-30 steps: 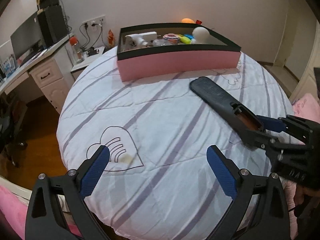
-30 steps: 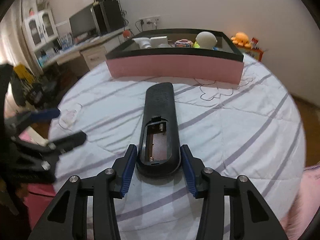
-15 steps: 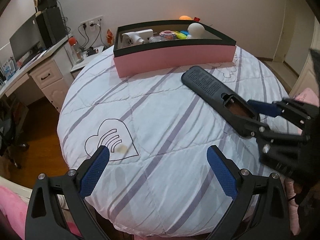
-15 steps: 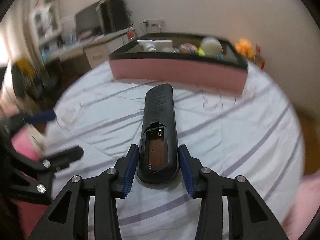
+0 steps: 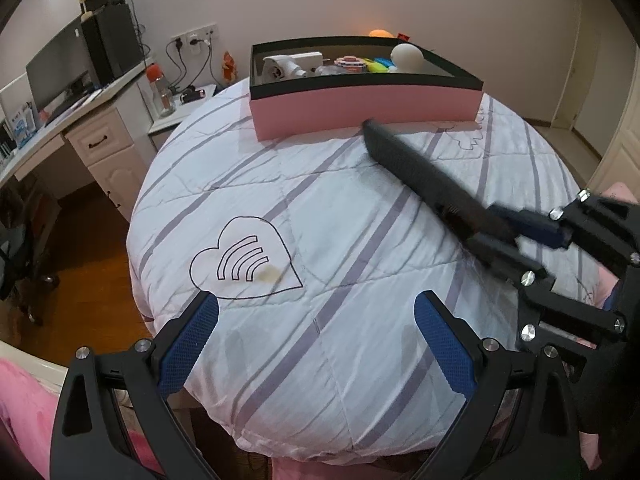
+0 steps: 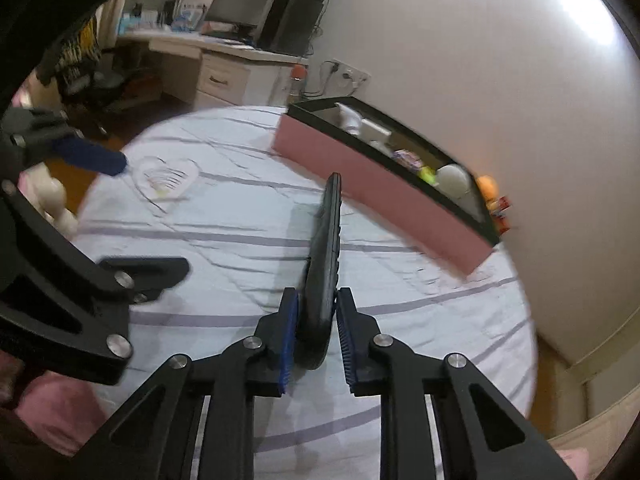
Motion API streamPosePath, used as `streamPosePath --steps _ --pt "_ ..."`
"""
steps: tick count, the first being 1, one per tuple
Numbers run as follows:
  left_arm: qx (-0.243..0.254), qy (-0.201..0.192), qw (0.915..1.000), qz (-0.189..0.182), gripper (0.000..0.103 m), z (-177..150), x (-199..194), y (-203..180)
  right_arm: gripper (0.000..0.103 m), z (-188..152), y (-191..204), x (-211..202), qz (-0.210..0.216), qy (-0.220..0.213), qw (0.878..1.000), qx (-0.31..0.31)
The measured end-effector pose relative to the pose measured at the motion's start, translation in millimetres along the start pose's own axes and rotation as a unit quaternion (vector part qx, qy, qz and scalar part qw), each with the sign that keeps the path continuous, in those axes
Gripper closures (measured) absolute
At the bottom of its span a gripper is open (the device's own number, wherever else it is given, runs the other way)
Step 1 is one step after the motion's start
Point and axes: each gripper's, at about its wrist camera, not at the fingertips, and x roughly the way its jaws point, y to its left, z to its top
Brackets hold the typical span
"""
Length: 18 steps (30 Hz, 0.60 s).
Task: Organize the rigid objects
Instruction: 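Lift the black remote with right tool and turn it on edge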
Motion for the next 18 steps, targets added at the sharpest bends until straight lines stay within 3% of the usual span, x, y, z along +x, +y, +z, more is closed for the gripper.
streamPosePath --steps 1,7,11,18 --pt "-0.002 -0.001 1.0 -0.002 0.003 -0.2 -1.0 0.3 0.083 0.1 -5.2 -0.3 0.021 0.0 0.999 0.024" --pt "-0.014 0.005 0.9994 -0.032 0.003 2.8 2.1 -2.4 0.083 -1.3 -19.4 5.6 0.03 0.007 0.997 0.067" --pt "-0.008 0.011 0.9995 -0.03 0.003 4.6 6.3 -8.3 0.082 -6.2 -30.5 15.1 0.063 0.017 0.991 0.113" --pt "-0.026 0.018 0.9987 -0.04 0.003 10.7 10.5 -5.5 0.087 -15.7 -37.7 23.4 0.083 0.012 0.987 0.138"
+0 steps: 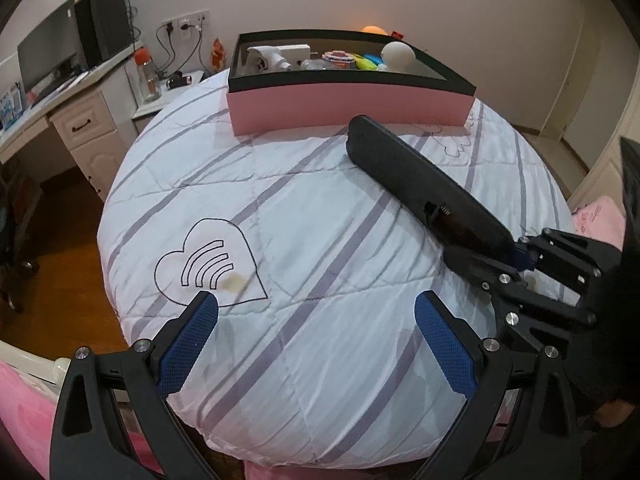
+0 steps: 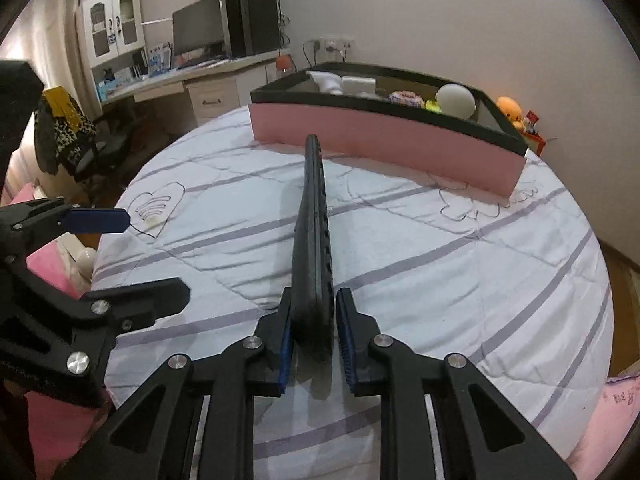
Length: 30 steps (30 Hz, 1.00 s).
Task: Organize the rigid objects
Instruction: 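Lift the black remote with right tool and turn it on edge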
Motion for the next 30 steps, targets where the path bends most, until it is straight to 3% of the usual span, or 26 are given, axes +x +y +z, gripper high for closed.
streamPosePath --steps 9,14,18,21,25,30 --pt "-0.016 -0.003 0.9999 0.0 0.003 12.1 0.7 -0.2 0.087 -7.4 4.5 -11.8 -0.041 -0.025 0.996 -0.078" --pt "-0.005 0.006 1.0 -0.002 0.003 10.6 6.4 -11.3 0.087 -2.5 -30.3 -18.8 0.028 -0.033 0.999 0.012" --pt "0.008 0.015 0.9997 0.016 0.003 7.2 13.0 -19.1 0.087 5.0 -50.5 -18.7 0.095 -0.03 0.99 0.104" --pt "0.013 0.017 0.9991 0.036 0.003 3.9 18.9 -20.0 0.087 11.7 -46.3 -18.5 0.117 -0.032 0.986 0.112" --pt "0.028 -0.02 0.9971 0.068 0.003 1.8 19.4 -23.9 0.087 19.0 -44.1 -18.2 0.155 -0.025 0.979 0.131" --pt "0.103 -0.071 0.9824 0.139 0.003 5.6 22.1 -40.1 0.087 28.3 -34.7 -20.7 0.164 -0.015 0.979 0.124"
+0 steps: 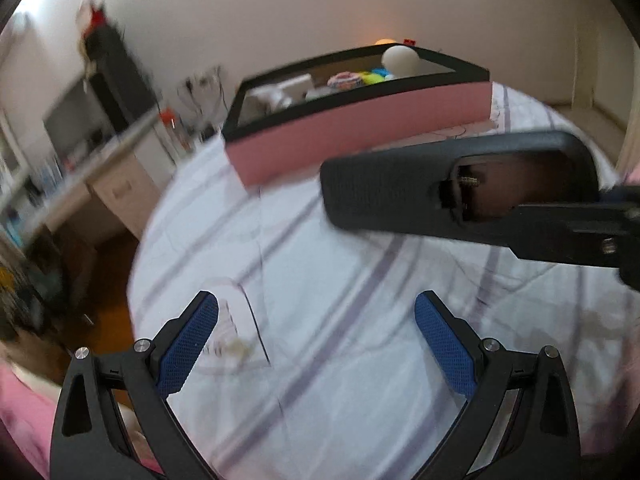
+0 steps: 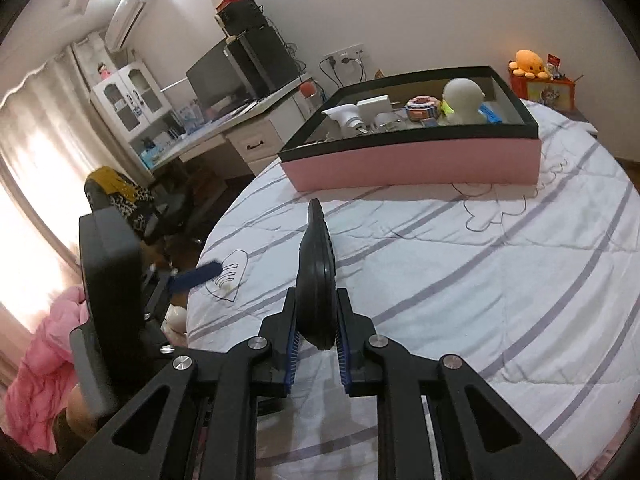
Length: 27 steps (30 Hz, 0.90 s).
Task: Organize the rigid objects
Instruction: 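Lift the black remote with right tool and turn it on edge, then carry the black remote with right tool over the pink box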
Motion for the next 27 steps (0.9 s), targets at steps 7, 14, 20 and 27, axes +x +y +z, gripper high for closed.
streamPosePath --steps 7,14,20,27 --pt "0.001 -0.02 0.9989 -0.043 0.059 12.7 13.4 -2.2 0.087 5.2 7.2 3.4 0.011 0.011 1.0 0.002" --pt "-0.001 -0.021 0.9973 -0.071 0.099 16.2 17.1 2.6 0.087 6.7 4.7 5.7 0.008 0.012 1.0 0.014" --pt "-0.004 -0.013 0.9973 -0.071 0.097 15.9 18.9 0.8 0.087 9.3 2.5 6.9 0.026 0.015 0.999 0.025" --pt "-0.008 -0.022 0.9985 -0.049 0.086 13.3 19.1 -3.6 0.087 12.3 7.0 10.6 0.056 0.028 0.998 0.031"
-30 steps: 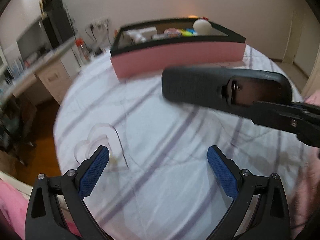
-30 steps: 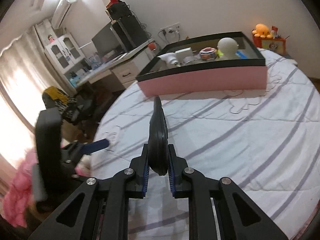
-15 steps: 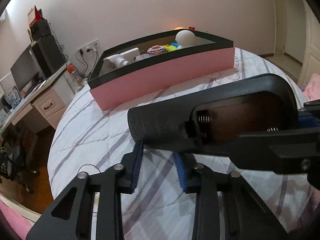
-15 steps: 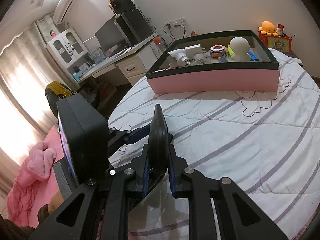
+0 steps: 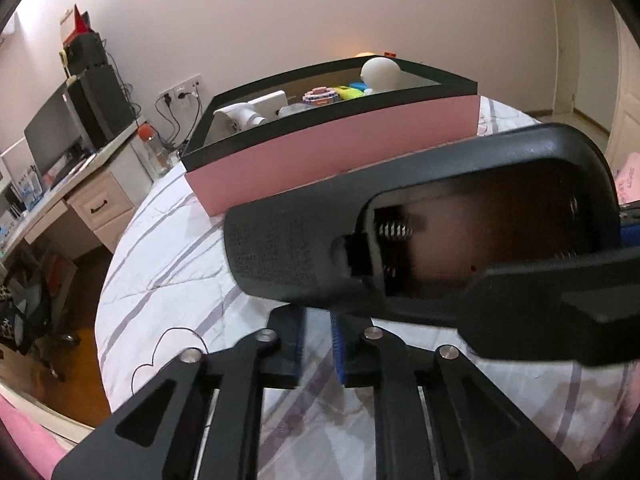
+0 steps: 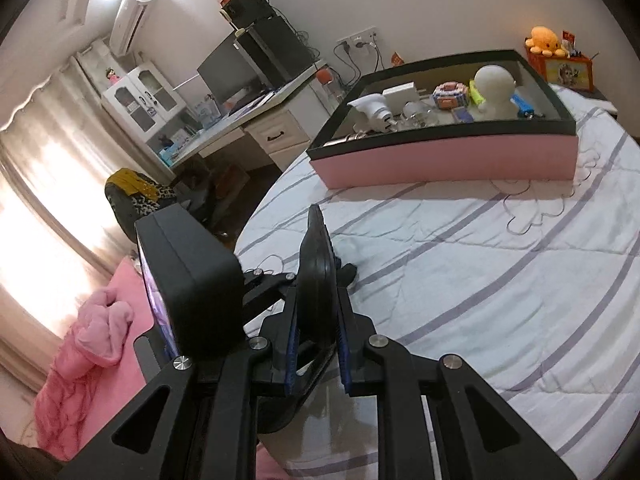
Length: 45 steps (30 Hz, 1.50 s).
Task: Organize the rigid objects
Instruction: 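Carry the black remote with right tool over the pink box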
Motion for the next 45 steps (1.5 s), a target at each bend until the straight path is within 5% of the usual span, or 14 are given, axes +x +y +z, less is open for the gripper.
streamPosePath --steps 1,3,5,6,13,21,45 --pt "-0.001 -0.005 1.0 0.002 0.083 -0.5 -0.8 -0.6 0.087 -0.3 -0.1 0.8 0.004 0.002 1.0 0.002" --pt "-0.004 -0.008 0.9999 0.009 0.042 0.4 -2.4 0.8 0.087 0.4 1.0 1.1 0.003 0.003 1.0 0.0" --pt "-0.008 -0.021 0.9991 0.035 0.013 1.2 -6.8 2.1 0.087 1.6 1.8 0.9 0.006 0.004 1.0 0.0" --pt "-0.008 -0.032 0.9984 0.046 0.012 2.0 -9.5 2.6 0.087 2.8 2.0 -1.0 0.007 0.005 1.0 0.0" --pt "-0.003 -0.062 0.9966 0.053 0.016 3.5 -13.5 5.1 0.087 5.2 3.7 -1.2 0.013 0.015 1.0 -0.001" --pt "-0.005 -0.076 0.9964 0.038 0.044 3.1 -12.7 10.9 0.087 7.5 12.2 -5.2 0.005 0.012 1.0 -0.017" --pt "0.024 -0.101 0.9919 0.073 0.046 47.2 -30.5 25.4 0.087 41.5 19.6 -26.2 0.031 -0.02 0.998 -0.042"
